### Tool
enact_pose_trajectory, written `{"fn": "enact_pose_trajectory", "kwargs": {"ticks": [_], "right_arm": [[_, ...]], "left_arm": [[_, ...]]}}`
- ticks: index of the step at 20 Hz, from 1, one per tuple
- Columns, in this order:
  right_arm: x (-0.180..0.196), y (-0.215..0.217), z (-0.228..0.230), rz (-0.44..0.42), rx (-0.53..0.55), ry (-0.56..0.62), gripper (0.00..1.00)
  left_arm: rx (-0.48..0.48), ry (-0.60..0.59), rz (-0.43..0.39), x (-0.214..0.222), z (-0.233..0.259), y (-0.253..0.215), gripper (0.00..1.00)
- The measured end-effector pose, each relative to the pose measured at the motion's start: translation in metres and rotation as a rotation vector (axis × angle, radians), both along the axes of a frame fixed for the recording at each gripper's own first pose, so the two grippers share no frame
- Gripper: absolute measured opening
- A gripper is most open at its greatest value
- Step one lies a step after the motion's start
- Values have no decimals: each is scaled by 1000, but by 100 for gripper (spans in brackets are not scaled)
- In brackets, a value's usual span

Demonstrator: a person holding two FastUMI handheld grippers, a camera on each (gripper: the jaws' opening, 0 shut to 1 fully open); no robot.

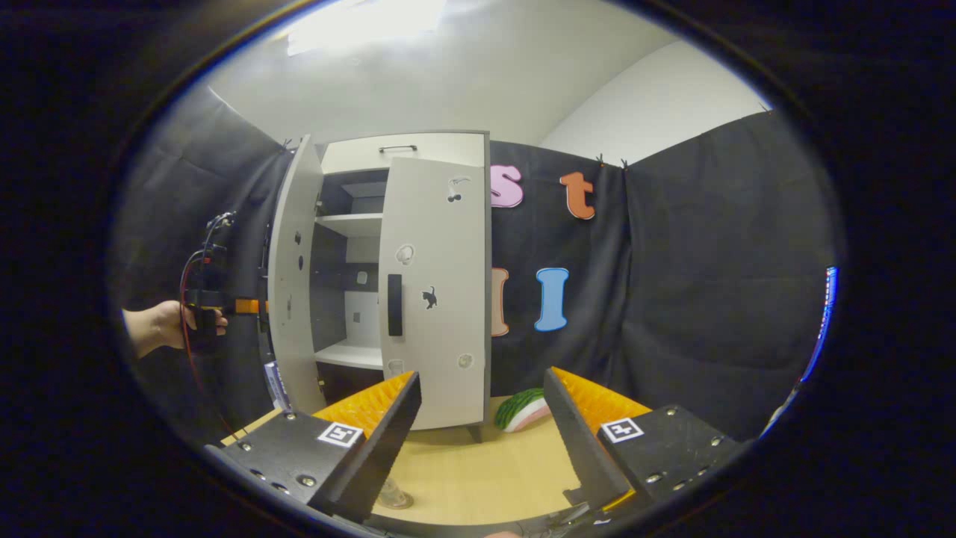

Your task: Grasp the bottle in the cabinet with the left hand and place it on the coaster, then close the right door with the right hand and the left door with the left hand.

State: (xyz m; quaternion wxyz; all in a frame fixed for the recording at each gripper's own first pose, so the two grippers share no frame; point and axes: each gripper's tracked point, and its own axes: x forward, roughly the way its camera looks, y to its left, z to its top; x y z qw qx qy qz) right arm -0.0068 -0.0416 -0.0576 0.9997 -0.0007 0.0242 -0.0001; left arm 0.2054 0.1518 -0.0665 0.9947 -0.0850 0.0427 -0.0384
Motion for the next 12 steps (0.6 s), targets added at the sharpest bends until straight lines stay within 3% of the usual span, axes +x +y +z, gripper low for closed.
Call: {"fn": "enact_pose_trajectory", "kwargs": {"ticks": [5,12], "right_arm": [[-10,-1,-11,-25,-5,24,100],[-12,-2,-13,-52,26,26,100]], "left_arm": [[-64,26,11,4,-6,1,93],[-15,17,-5,7,-3,-1,92]]}}
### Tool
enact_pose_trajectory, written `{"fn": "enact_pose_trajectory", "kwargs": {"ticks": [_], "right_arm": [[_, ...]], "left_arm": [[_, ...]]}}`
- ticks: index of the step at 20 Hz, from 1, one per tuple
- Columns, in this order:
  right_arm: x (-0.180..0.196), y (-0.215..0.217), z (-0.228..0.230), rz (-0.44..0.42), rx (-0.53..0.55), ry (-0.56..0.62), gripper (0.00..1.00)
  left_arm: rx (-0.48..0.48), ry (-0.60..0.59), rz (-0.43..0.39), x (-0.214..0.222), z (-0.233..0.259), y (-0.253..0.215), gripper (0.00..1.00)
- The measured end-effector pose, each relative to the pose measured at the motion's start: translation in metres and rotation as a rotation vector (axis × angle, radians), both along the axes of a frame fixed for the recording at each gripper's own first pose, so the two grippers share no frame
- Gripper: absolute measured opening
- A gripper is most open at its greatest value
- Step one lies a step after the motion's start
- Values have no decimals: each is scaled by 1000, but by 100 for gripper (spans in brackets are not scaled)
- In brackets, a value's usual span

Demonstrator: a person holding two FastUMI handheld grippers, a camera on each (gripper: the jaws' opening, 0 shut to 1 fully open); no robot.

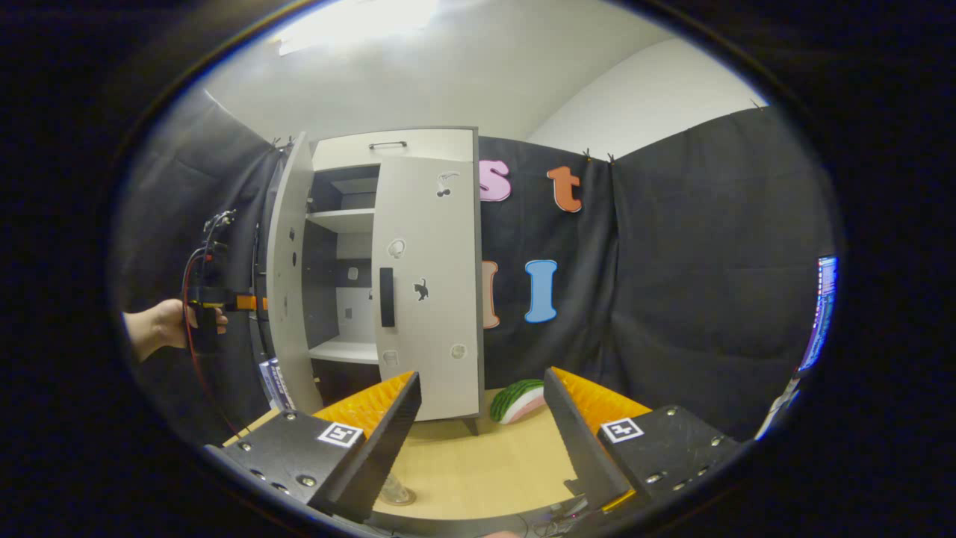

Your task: Grasp the bottle in the cabinet with the left hand and place it on the coaster, then close the right door with the right hand and the left door with the left hand.

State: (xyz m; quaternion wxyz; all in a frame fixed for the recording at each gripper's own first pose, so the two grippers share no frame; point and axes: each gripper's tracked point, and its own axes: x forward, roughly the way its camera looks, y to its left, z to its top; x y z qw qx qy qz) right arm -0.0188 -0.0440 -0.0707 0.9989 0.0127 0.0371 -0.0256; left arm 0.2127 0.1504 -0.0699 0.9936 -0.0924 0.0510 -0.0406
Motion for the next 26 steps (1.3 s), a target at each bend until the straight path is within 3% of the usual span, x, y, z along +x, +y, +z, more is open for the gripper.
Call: {"fn": "enact_pose_trajectory", "kwargs": {"ticks": [17,18,19,26], "right_arm": [[-30,-27,-18,-61,-9,22,100],[-32,-29,-19,-64,-12,23,100],[-33,-30,-19,-65,-13,23,100],[-25,-21,2,-31,-30,0,100]], "left_arm": [[58,18,-50,28,-7,-60,93],[65,16,-53,31,-6,-66,89],[71,13,-57,32,-7,-73,94],[34,-18,-73,13,8,-98,95]]}}
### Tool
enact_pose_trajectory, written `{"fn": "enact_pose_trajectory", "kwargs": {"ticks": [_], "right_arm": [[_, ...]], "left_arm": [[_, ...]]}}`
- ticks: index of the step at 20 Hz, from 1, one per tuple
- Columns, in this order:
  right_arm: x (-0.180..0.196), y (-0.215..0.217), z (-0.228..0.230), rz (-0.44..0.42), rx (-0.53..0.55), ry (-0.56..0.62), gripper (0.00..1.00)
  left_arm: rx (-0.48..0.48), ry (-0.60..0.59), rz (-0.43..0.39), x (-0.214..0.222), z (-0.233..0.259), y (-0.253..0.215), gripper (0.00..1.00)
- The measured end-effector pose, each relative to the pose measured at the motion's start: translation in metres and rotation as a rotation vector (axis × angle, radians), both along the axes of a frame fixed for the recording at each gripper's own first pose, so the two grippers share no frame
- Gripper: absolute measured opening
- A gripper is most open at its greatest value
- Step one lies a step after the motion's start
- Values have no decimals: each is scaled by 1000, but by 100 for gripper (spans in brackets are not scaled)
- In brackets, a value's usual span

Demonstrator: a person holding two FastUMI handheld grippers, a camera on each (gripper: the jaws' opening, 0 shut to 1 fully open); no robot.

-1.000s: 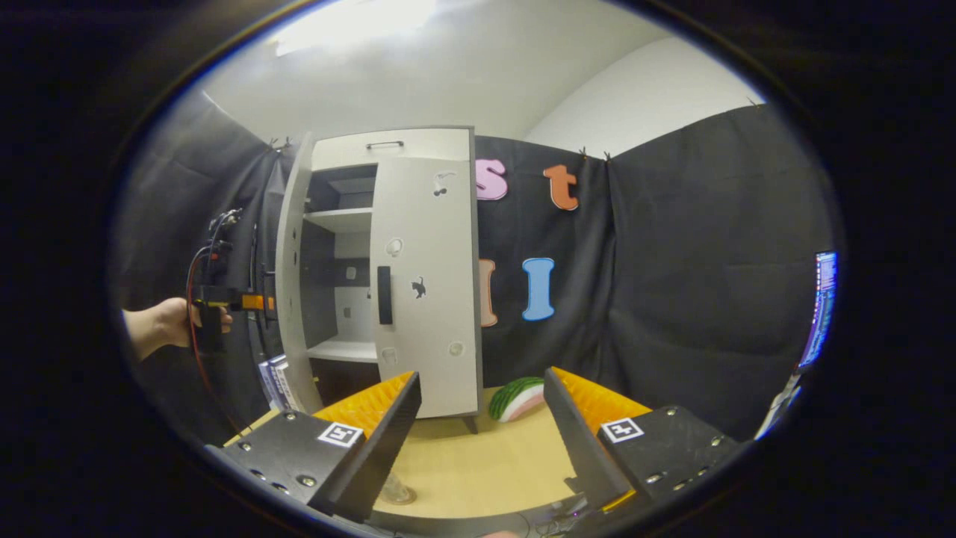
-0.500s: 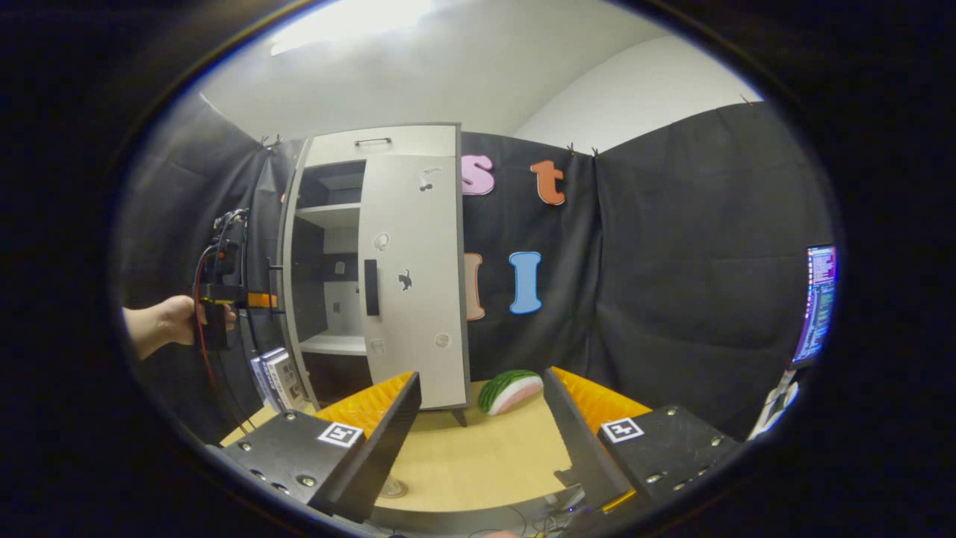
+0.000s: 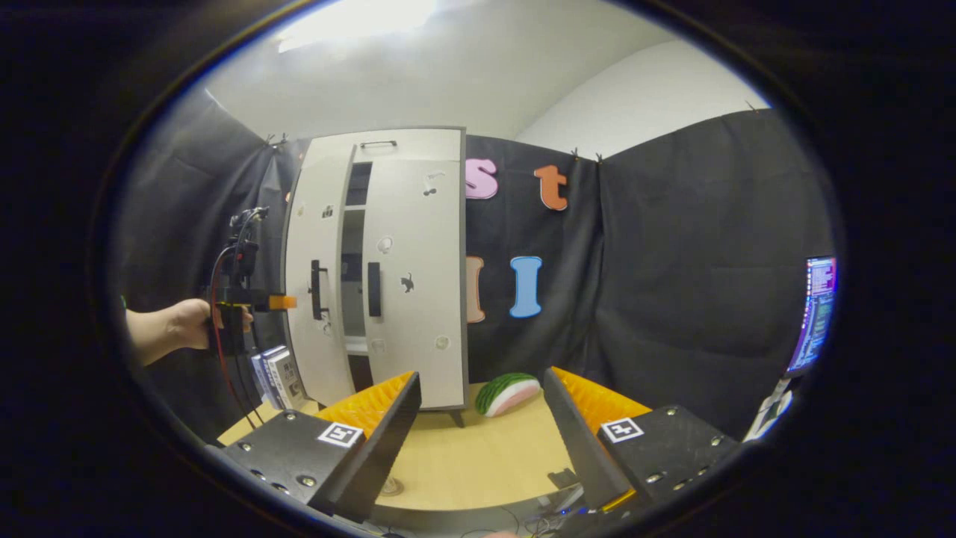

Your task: Grasp the bottle in the cabinet with the left hand and place it on the coaster, then close the right door with the right hand and the left door with the left hand.

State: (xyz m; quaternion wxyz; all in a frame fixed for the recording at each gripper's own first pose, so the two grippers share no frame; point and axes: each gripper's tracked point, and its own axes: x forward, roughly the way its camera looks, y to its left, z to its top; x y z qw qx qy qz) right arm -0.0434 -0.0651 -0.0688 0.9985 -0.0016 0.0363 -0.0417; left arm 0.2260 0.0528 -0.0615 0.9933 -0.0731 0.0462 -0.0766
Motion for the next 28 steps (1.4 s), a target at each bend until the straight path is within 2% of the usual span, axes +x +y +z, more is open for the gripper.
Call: {"fn": "enact_pose_trajectory", "kwargs": {"ticks": [5,10,13,14,15,17,18,20,23,26,28], "right_arm": [[18,17,20,57,-18,-31,100],[28,31,28,103,-54,-45,100],[30,46,36,134,-48,-68,100],[32,49,38,141,-44,-73,100],[32,52,41,141,-40,-78,100],[36,58,46,144,-23,-90,100],[41,65,49,152,-16,-95,97],[49,72,52,149,-27,-97,100],[61,60,58,62,-70,-116,100],[77,68,48,43,-53,-99,100],[81,67,49,29,-82,-92,97]], "left_arm": [[-21,-4,19,-28,7,-1,95],[27,2,59,-70,7,8,96],[68,-43,88,-98,16,13,96],[82,-56,96,-106,19,15,92],[89,-55,108,-113,19,18,96],[71,-34,130,-123,19,21,97],[46,-33,114,-124,23,18,97],[13,-48,62,-125,37,5,96],[26,-76,11,-122,45,-3,96],[52,-57,-15,-123,34,-8,96],[62,-71,-22,-124,32,-8,97]]}}
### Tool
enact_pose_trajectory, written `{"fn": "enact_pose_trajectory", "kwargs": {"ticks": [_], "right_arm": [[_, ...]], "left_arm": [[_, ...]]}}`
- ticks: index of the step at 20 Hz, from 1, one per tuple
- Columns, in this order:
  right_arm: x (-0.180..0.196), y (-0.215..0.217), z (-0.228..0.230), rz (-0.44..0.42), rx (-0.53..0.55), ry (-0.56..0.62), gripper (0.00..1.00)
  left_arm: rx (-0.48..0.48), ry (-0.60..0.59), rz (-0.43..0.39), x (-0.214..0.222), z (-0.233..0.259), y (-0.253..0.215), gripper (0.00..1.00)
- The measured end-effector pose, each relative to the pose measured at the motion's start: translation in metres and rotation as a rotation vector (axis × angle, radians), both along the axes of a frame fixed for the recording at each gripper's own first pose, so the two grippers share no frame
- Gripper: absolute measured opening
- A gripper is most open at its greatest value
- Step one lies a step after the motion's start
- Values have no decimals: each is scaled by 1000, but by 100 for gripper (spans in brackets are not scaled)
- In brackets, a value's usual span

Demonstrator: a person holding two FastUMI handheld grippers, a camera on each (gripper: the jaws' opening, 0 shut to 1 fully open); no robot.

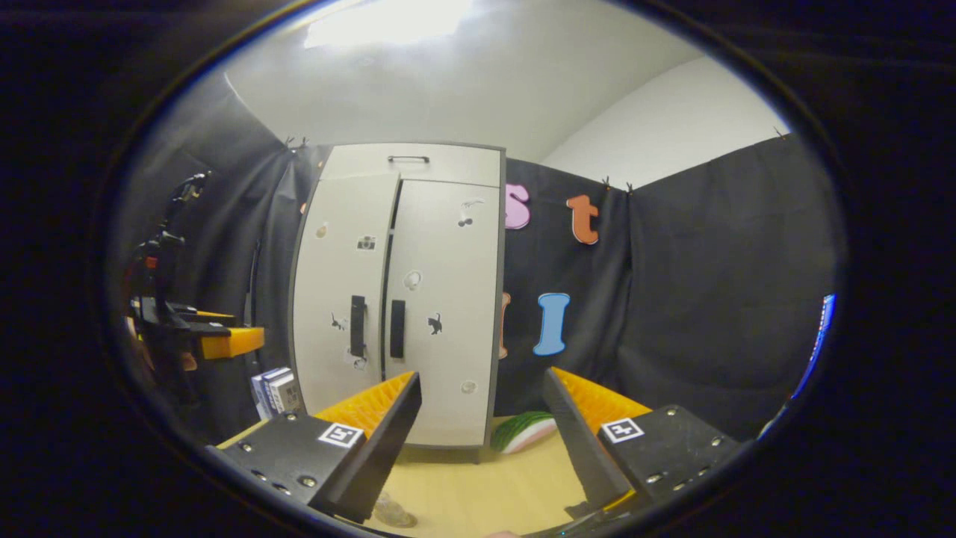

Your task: Grasp the bottle in the cabinet with the left hand and place it on the coaster, then close the right door with the right hand and the left door with the left hand.

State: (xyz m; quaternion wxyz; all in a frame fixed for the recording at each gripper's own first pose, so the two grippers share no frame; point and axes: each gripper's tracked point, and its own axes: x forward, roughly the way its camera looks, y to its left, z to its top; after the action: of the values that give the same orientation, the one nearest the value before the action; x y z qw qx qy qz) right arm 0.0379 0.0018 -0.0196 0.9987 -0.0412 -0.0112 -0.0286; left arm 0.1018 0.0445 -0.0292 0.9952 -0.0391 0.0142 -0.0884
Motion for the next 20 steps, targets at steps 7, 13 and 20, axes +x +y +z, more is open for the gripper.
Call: {"fn": "enact_pose_trajectory", "kwargs": {"ticks": [7,13,20], "right_arm": [[22,42,3,76,65,-25,100],[28,70,6,155,5,-44,100],[30,100,6,181,28,-34,100]], "left_arm": [[19,13,16,-5,-22,-2,97],[32,-14,1,-7,-26,4,96],[24,-66,-8,-1,-7,17,96]]}}
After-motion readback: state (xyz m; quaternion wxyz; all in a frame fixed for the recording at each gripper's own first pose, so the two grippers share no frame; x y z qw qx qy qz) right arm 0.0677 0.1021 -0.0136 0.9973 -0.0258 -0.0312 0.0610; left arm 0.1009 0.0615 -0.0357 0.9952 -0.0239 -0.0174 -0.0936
